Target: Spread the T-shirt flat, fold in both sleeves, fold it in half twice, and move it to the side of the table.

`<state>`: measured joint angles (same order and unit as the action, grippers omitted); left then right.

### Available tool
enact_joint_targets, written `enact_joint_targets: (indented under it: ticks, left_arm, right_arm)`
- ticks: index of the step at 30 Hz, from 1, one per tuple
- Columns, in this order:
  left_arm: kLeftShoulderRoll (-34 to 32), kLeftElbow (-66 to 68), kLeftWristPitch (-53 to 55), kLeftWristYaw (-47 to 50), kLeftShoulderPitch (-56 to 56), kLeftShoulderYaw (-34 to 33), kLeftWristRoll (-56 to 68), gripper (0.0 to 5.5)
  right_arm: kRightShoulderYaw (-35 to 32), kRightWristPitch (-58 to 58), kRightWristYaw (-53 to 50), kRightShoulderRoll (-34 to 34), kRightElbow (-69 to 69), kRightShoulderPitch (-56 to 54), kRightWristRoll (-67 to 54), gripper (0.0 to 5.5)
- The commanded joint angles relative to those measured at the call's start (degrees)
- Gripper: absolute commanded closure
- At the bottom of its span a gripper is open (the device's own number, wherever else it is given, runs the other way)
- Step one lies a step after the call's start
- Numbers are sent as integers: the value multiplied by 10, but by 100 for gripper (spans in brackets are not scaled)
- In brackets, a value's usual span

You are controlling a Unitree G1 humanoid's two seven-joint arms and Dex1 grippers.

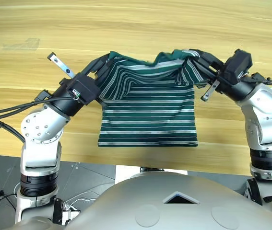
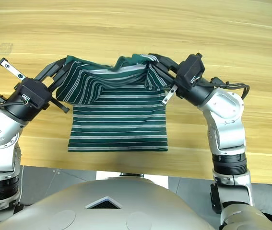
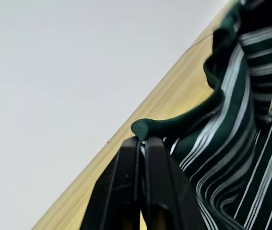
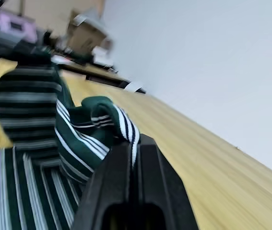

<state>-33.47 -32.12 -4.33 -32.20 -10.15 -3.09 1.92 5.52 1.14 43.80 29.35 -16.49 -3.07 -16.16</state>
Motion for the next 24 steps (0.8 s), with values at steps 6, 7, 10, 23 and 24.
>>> enact_joint_targets:
  ticks: [6, 7, 10, 23, 24]
  left_arm:
    - [-70, 238, 132, -83, 384, 31, 7, 550]
    - [-62, 313, 132, -82, 463, 51, -16, 550]
    - [-7, 642, 74, -31, 741, 135, -135, 550]
    - [81, 1038, -45, 138, 1113, 257, -292, 550]
    - [71, 1021, -87, 87, 1073, 262, -287, 550]
  right_arm:
    - [-73, -38, -41, -13, 238, -314, -11, 545]
    - [-75, -28, -48, -17, 306, -375, 1, 545]
    - [-53, 36, -118, -32, 605, -607, 77, 545]
    - [-15, 153, -347, 1, 905, -863, 219, 545]
    - [-3, 183, -315, -6, 902, -824, 229, 545]
